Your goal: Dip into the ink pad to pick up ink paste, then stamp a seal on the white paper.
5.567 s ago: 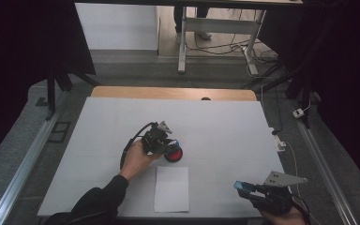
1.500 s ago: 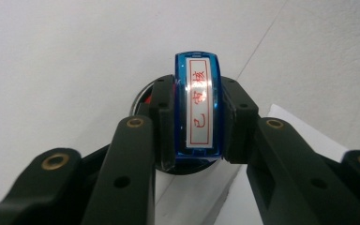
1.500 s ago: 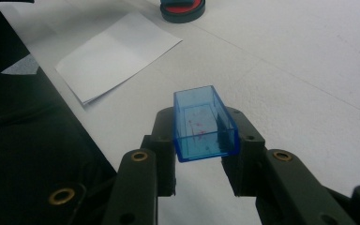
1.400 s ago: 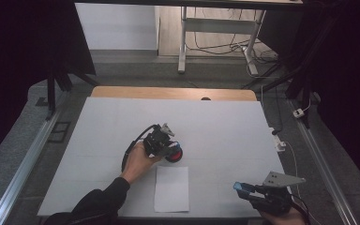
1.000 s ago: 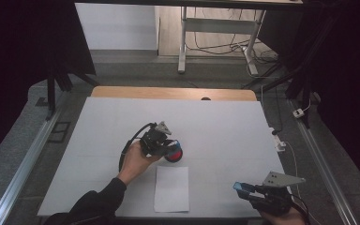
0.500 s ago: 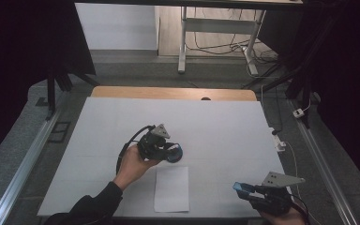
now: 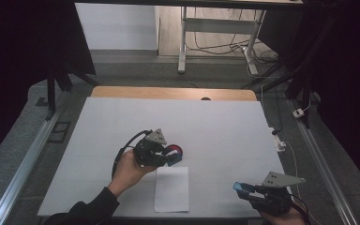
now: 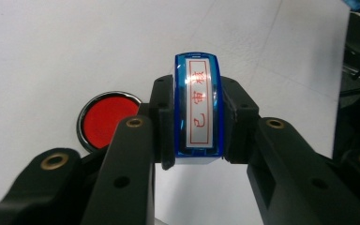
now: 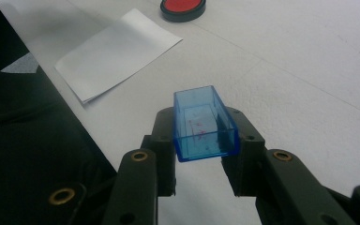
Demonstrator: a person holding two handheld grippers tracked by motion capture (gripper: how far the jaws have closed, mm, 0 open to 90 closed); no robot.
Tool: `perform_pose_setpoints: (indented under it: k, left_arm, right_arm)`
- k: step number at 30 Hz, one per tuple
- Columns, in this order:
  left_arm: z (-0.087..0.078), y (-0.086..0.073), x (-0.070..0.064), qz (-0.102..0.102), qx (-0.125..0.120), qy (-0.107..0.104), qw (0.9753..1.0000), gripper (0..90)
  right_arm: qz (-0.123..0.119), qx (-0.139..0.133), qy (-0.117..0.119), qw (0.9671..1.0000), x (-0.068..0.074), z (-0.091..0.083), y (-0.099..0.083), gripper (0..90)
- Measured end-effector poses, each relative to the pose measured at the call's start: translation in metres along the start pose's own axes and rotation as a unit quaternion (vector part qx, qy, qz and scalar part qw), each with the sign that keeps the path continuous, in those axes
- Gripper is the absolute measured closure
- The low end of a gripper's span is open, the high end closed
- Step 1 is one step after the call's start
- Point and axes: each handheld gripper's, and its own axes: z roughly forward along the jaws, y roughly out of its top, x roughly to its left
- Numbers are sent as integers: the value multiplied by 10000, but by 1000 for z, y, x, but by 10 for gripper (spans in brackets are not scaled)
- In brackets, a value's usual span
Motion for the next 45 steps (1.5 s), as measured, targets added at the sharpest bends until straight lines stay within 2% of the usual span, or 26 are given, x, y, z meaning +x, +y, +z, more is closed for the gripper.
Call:
perform_pose_setpoints:
  k: [7,15,24,30,38,45]
  left_arm:
    - [-6,-2,-8,73,-93,-70,9999,697]
    - [-11,-7,-16,55,-183,-174,9997,697]
    - [-17,-13,-23,74,-228,-188,9995,698]
    - [-15,-17,-26,35,-212,-233,9995,698]
    - [-10,-23,-32,178,-98,-170,9996,697]
    - [2,-29,-30,60,8,-256,9997,698]
  right_arm:
    - [6,6,11,10000,0,0,0,682]
    - [8,-30,41,10000,0,0,0,682]
    - [-2,-25,35,10000,0,0,0,682]
    - [11,-34,35,10000,0,0,0,682]
    - [-22,-10,49,10000,1,0,0,682]
    - [-40,15,51,10000,1,0,0,682]
